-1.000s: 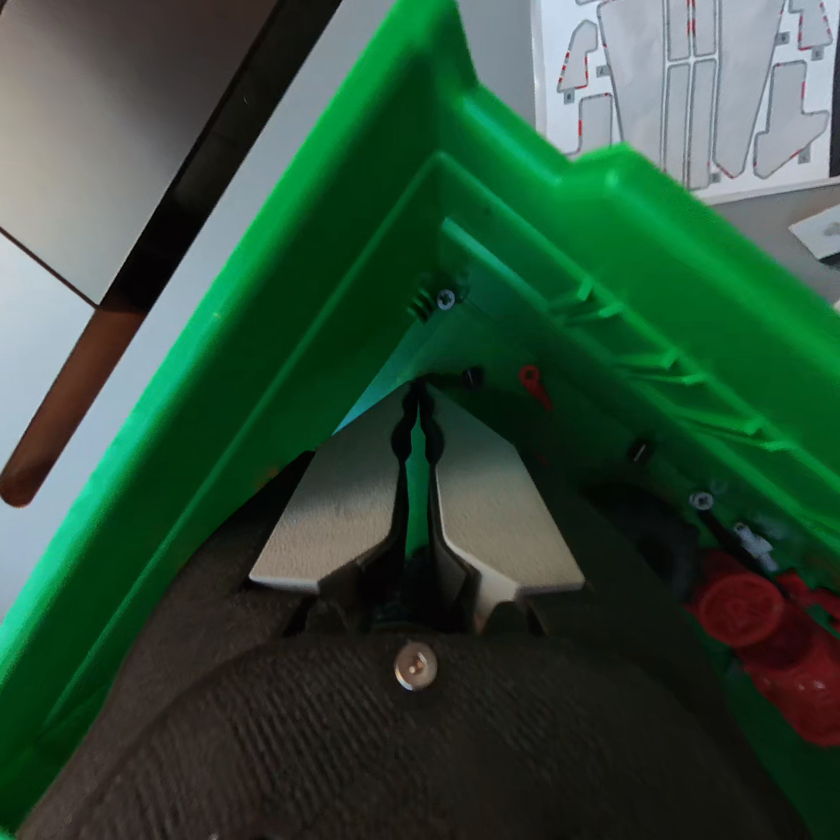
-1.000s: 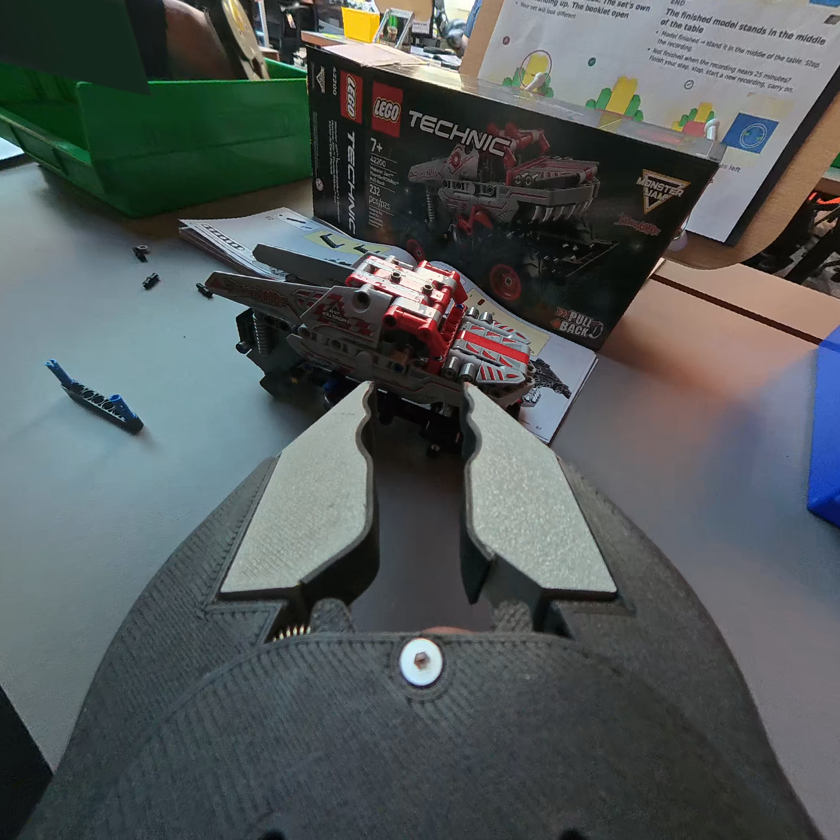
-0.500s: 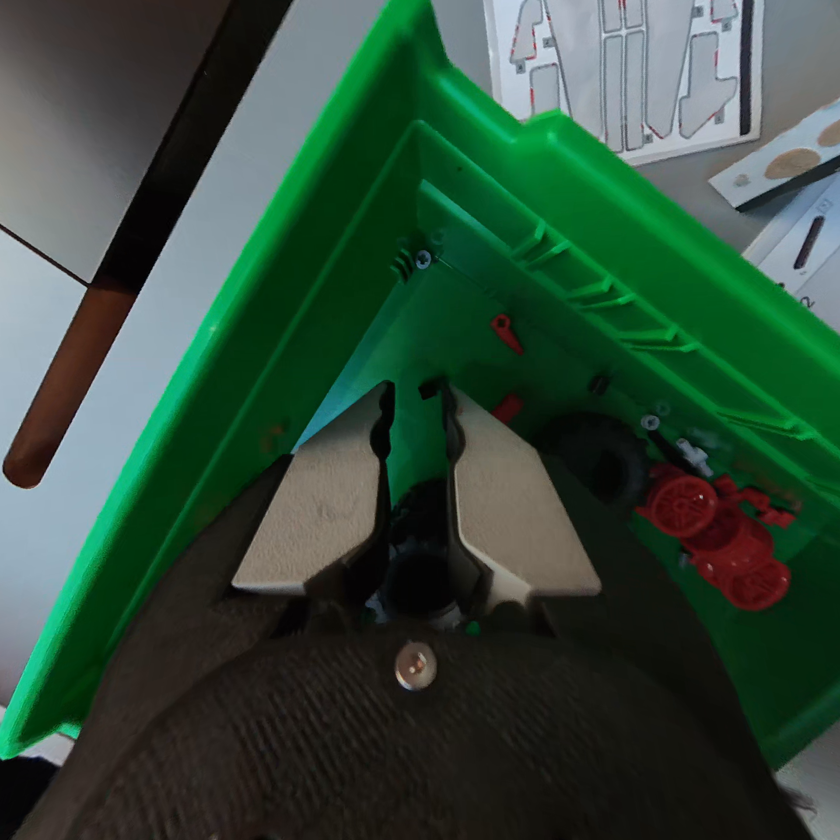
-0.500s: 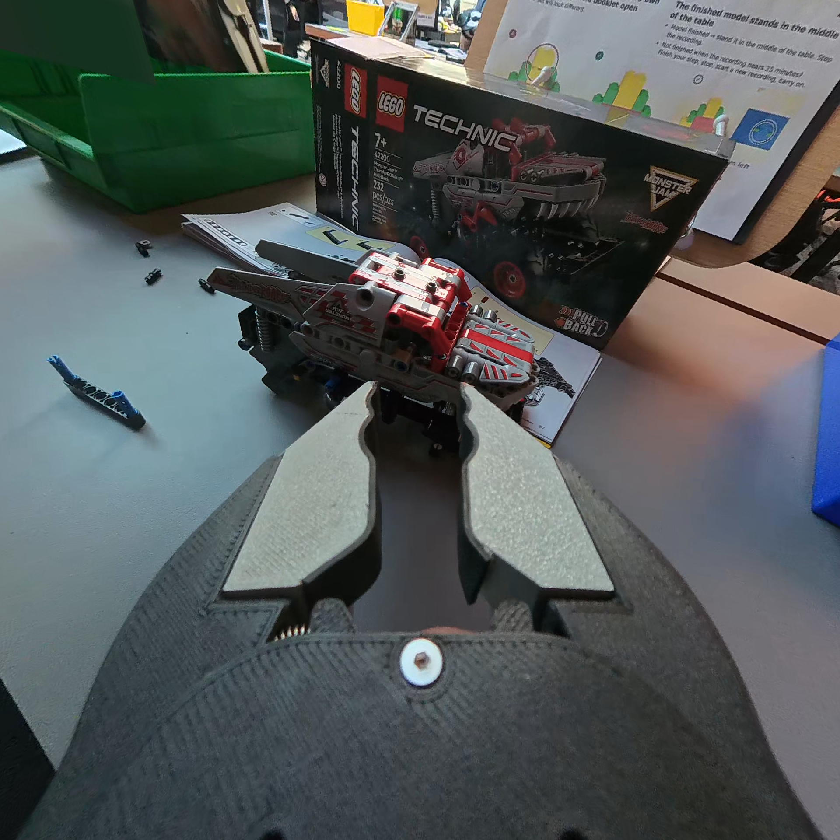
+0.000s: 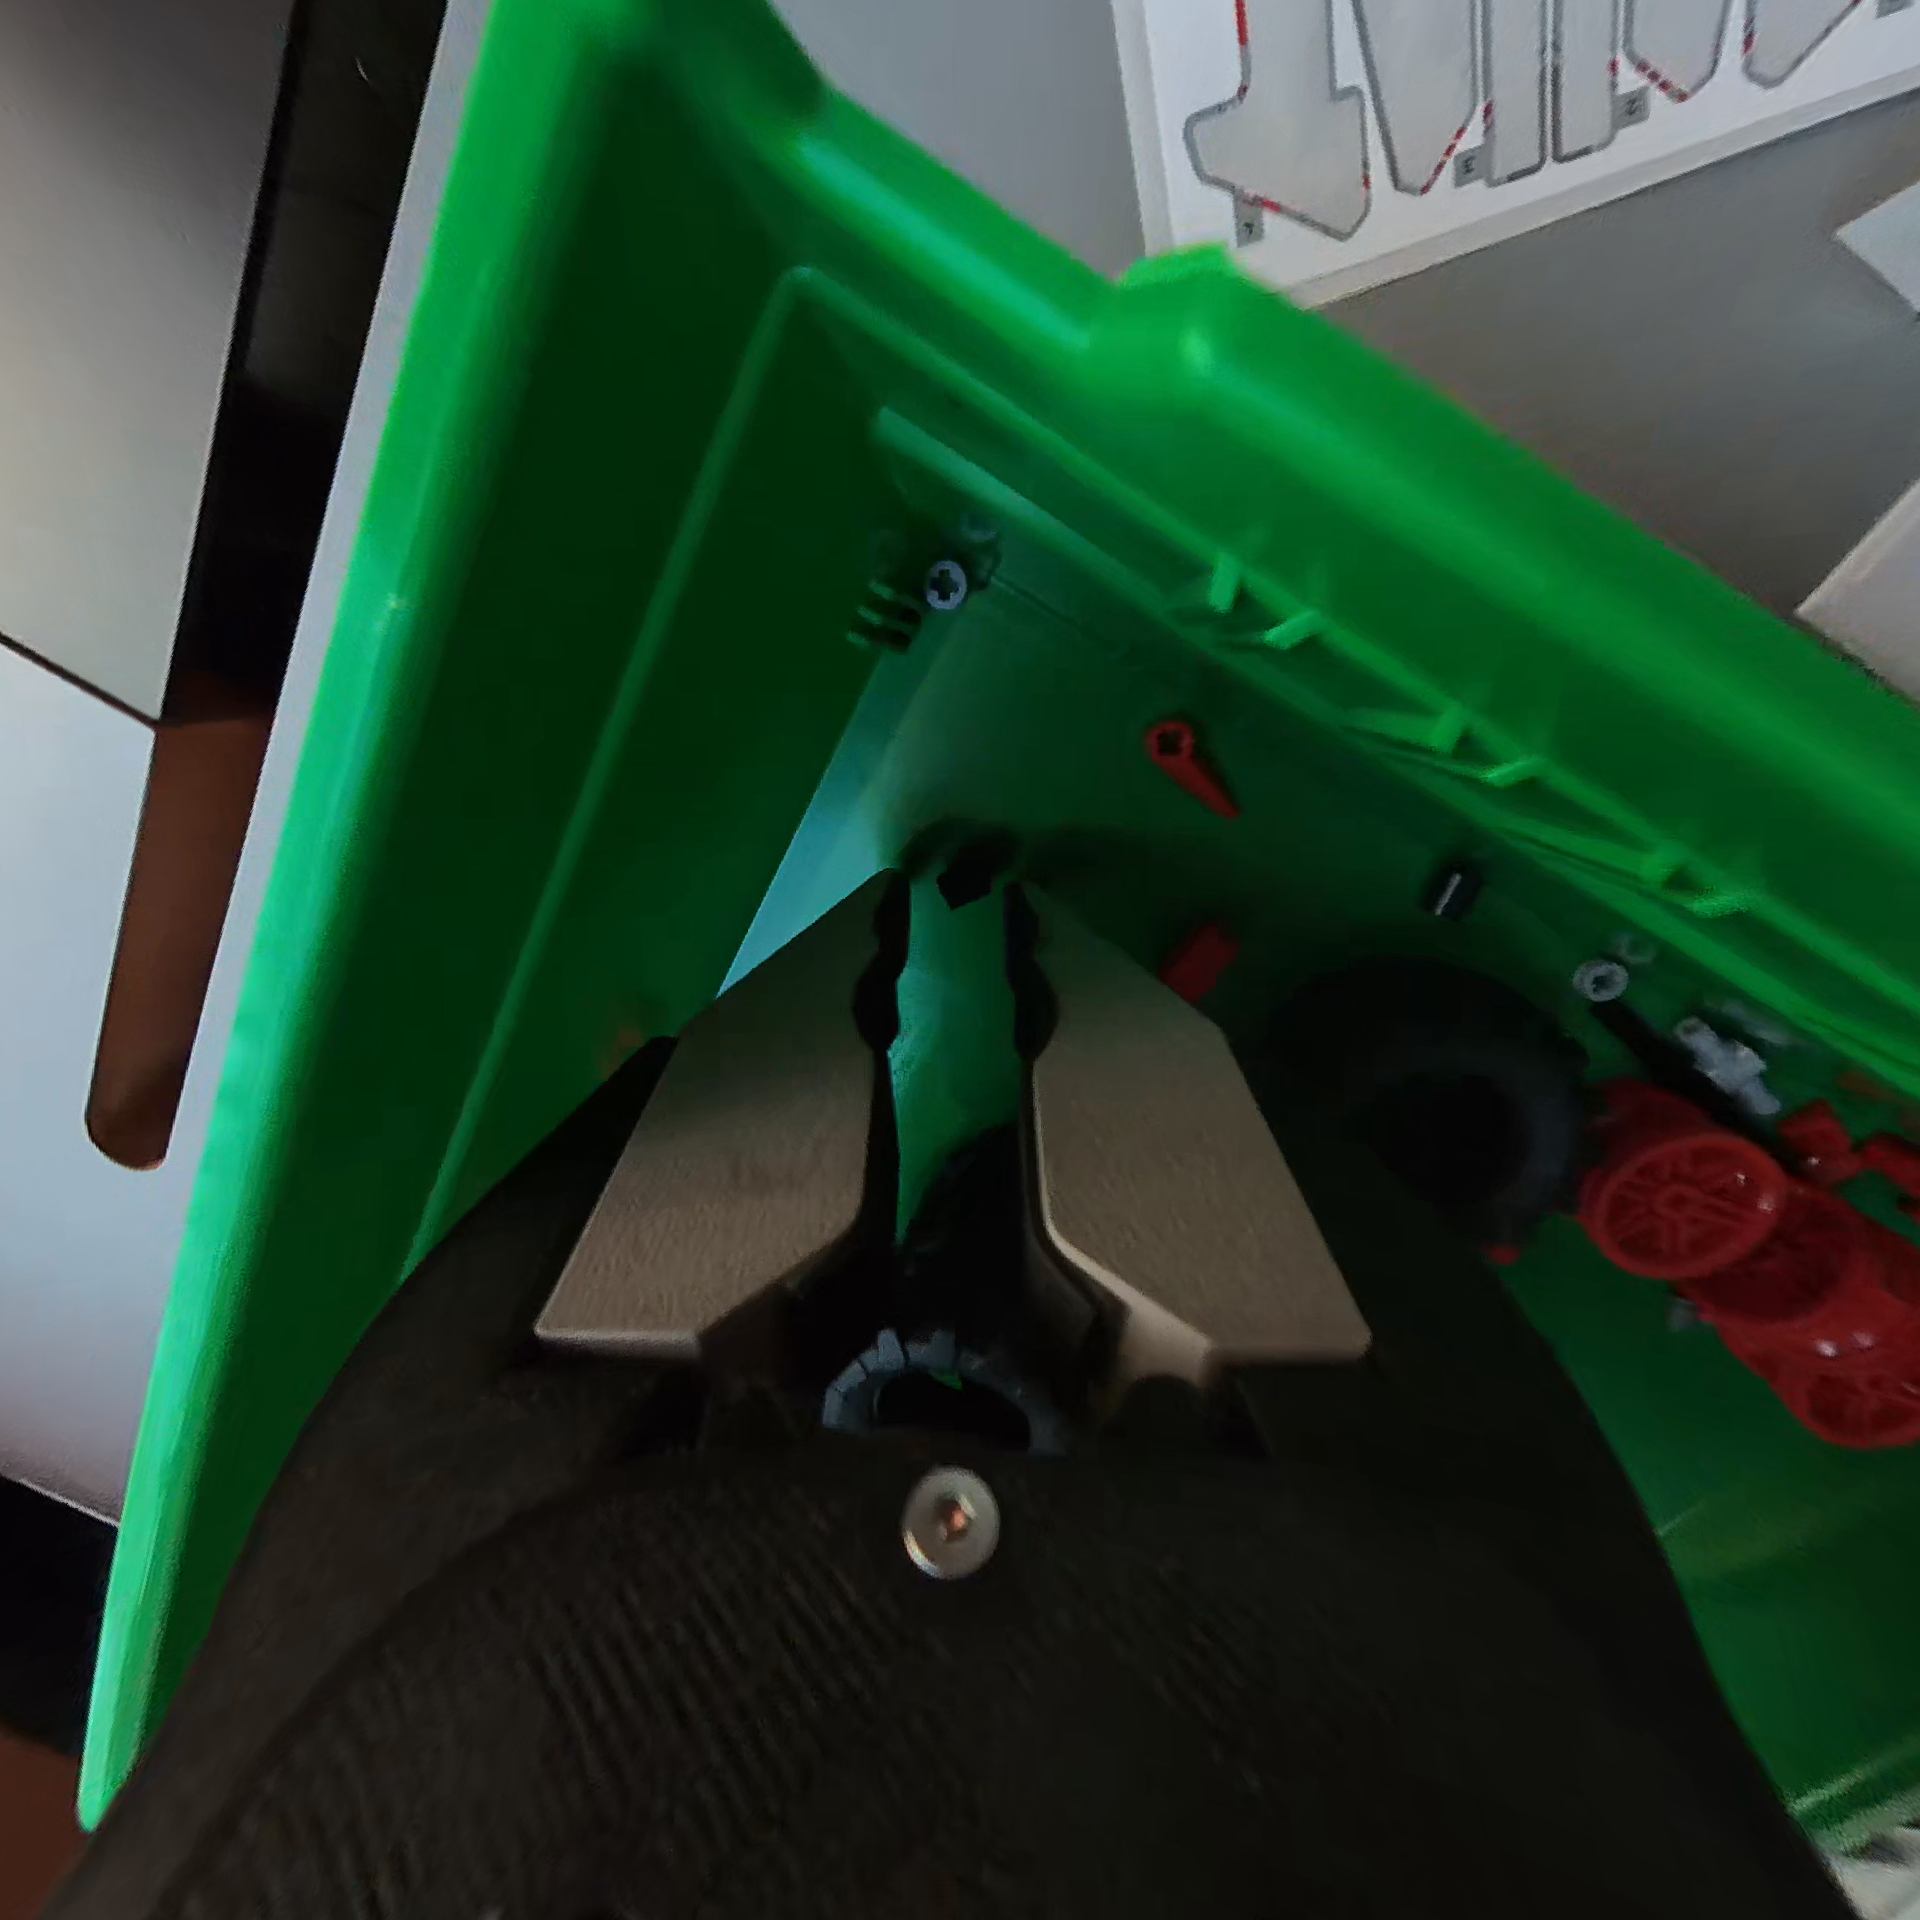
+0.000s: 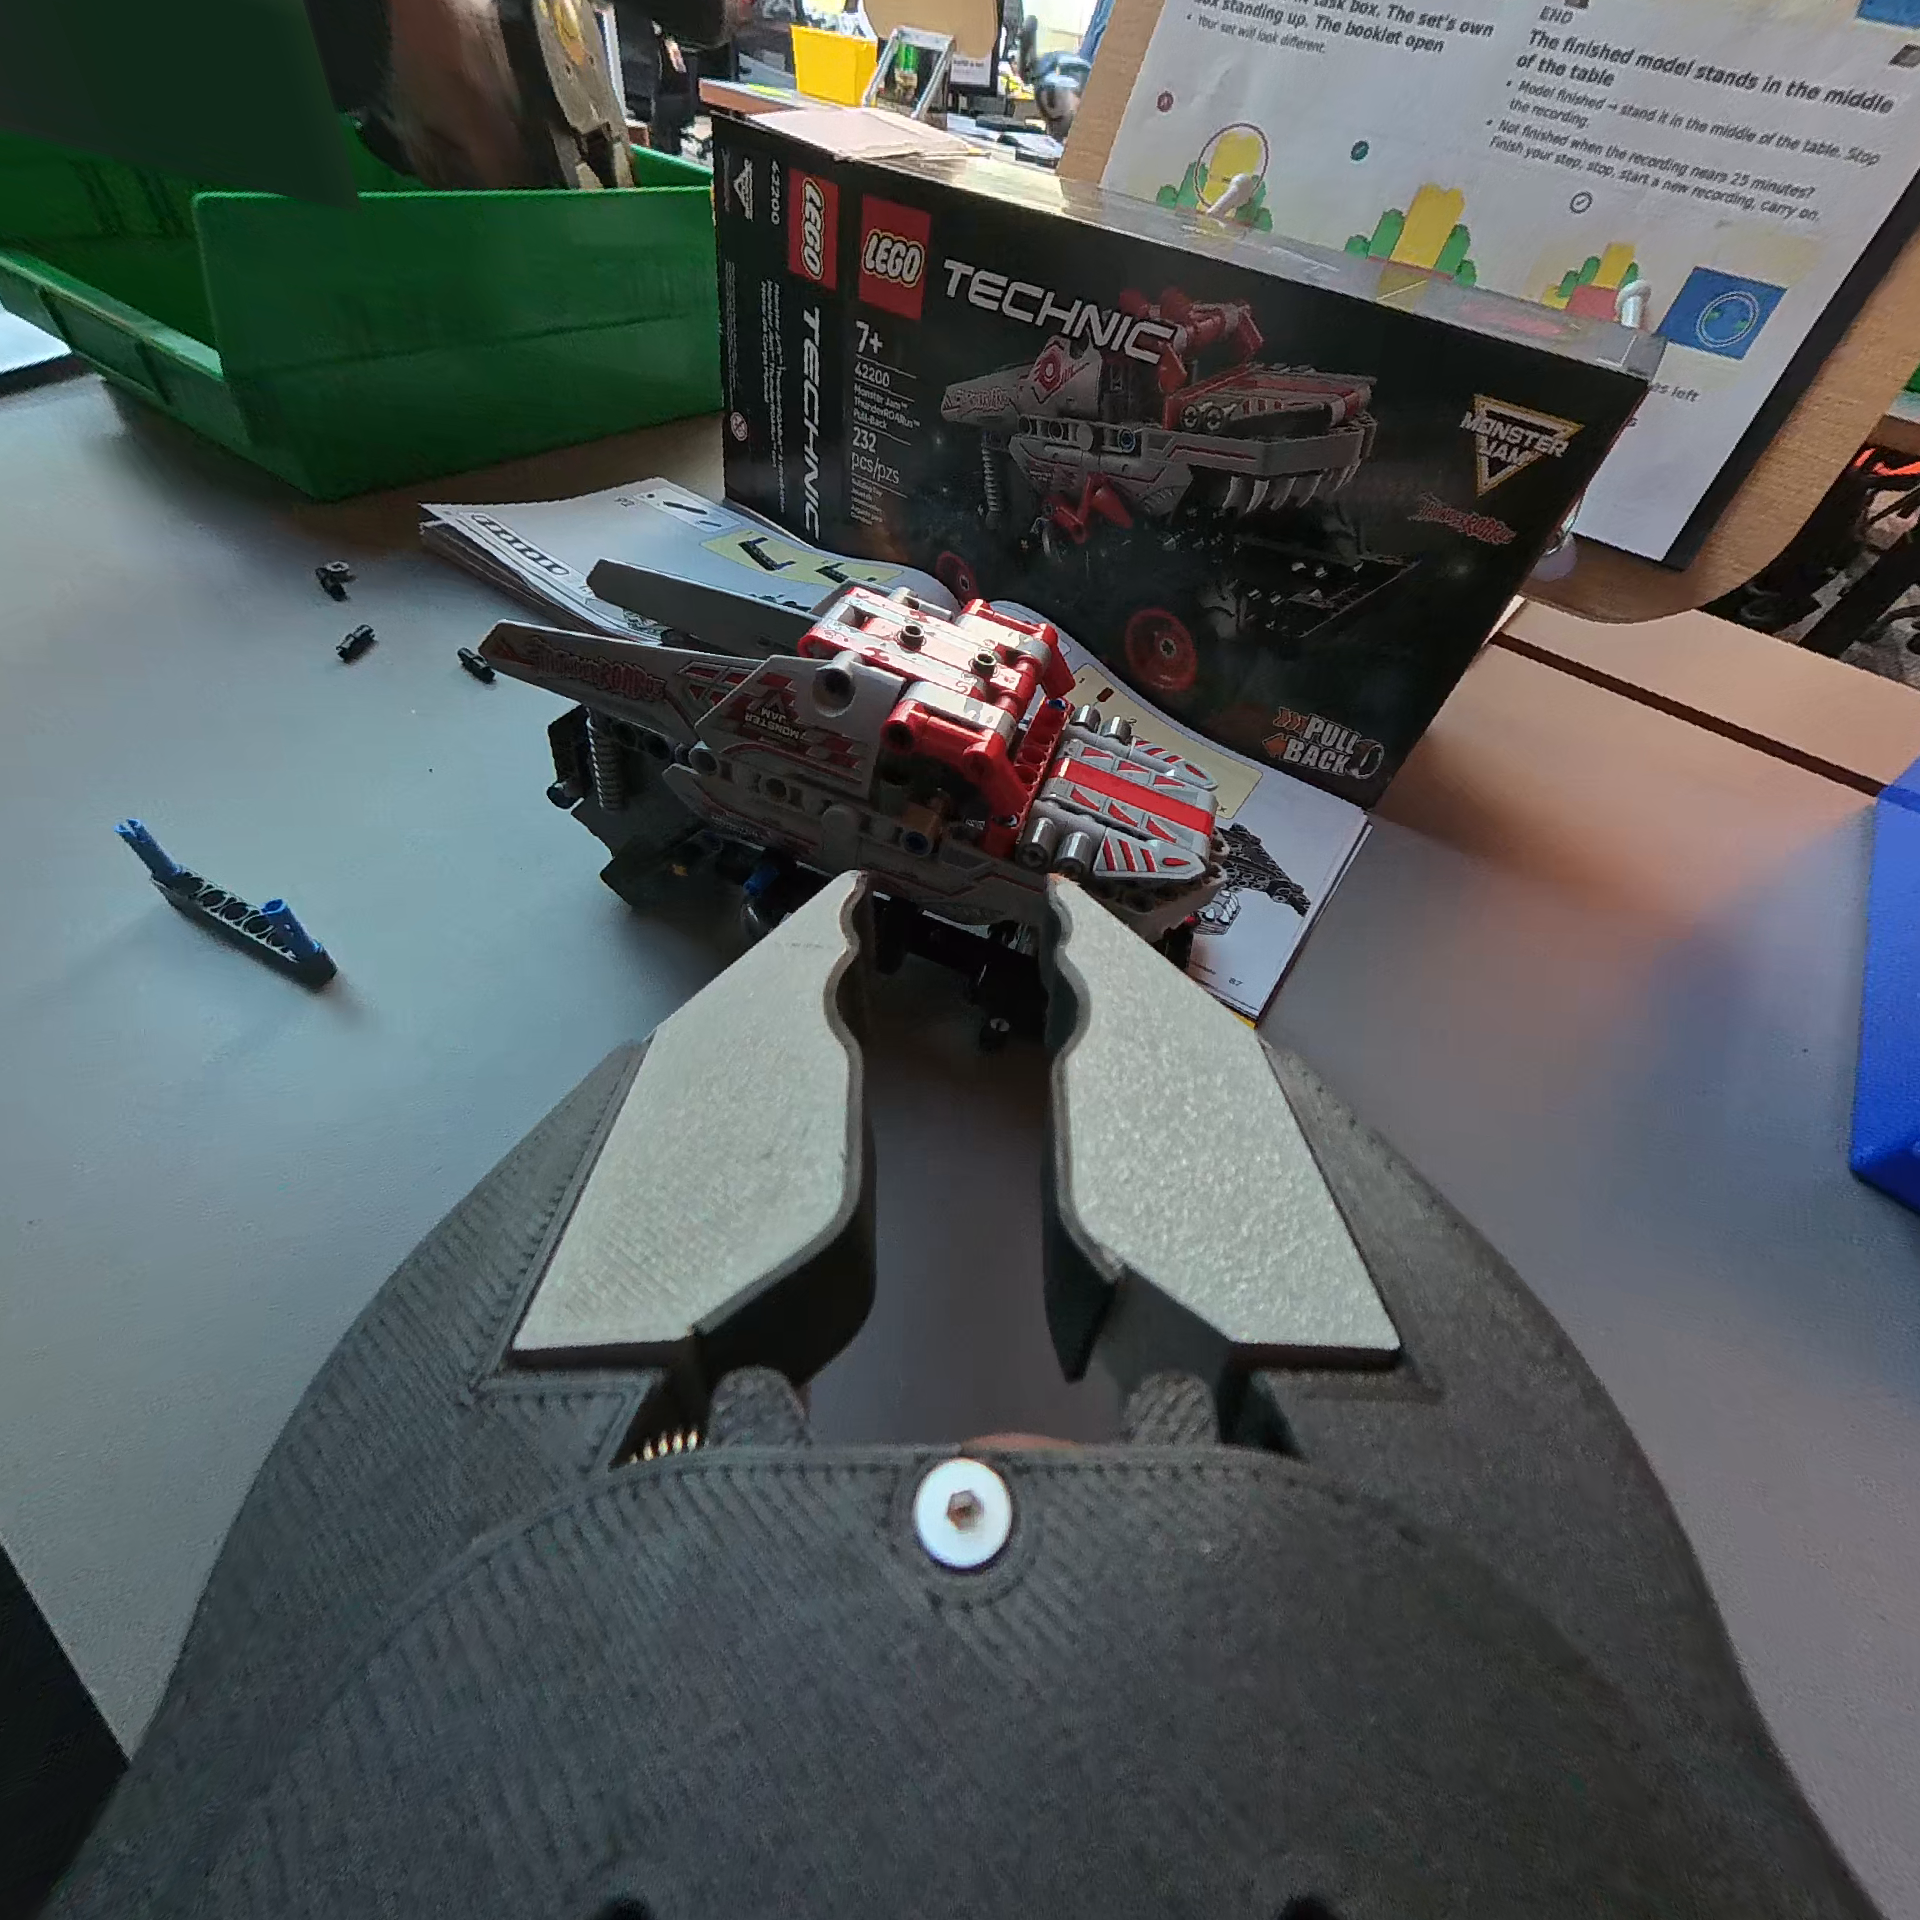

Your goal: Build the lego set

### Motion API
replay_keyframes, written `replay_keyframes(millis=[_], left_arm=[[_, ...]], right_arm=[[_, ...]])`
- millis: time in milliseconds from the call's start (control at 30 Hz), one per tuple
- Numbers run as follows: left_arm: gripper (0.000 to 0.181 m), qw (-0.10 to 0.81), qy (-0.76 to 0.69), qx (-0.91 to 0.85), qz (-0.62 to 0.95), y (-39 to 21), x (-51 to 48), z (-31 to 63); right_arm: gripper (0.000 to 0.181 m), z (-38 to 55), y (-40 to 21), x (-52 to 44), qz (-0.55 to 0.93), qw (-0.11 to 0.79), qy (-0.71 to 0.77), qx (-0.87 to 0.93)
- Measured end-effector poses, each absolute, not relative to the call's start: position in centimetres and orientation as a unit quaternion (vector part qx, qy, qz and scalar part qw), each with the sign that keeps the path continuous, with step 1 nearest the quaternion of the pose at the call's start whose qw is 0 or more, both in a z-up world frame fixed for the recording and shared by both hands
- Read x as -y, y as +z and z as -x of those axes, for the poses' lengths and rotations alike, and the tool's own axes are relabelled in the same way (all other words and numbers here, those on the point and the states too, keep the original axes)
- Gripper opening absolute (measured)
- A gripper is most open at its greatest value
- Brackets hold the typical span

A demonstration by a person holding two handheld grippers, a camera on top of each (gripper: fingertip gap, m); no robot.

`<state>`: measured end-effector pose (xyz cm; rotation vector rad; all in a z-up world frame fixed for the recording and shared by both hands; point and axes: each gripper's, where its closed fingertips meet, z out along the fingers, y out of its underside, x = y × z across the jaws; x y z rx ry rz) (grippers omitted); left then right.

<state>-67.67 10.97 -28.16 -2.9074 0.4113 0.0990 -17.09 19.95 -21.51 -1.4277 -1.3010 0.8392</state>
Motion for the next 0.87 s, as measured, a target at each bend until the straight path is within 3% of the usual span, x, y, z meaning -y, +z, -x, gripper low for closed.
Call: replay_keyframes(millis=[367, 533, 733, 867], left_arm=[[0.007, 0.086, 0.049, -0.150, 0.984, -27.9, -11.1, 68.0], [0.006, 0.152, 0.050, -0.148, 0.976, -22.4, -11.1, 66.5], [0.006, 0.317, 0.010, -0.242, 0.917, -10.8, -8.7, 52.8], [0.006, 0.318, -0.039, -0.331, 0.887, -13.7, -5.6, 39.6]], right_arm=[[0.027, 17.0, -21.3, -19.9, 0.587, 0.496, 0.352, 0.535], [0.027, 17.0, -21.2, -19.8, 0.583, 0.498, 0.355, 0.535], [0.026, 16.8, -20.7, -19.4, 0.570, 0.507, 0.367, 0.533], [0.025, 16.9, -20.3, -18.8, 0.553, 0.510, 0.378, 0.539]])
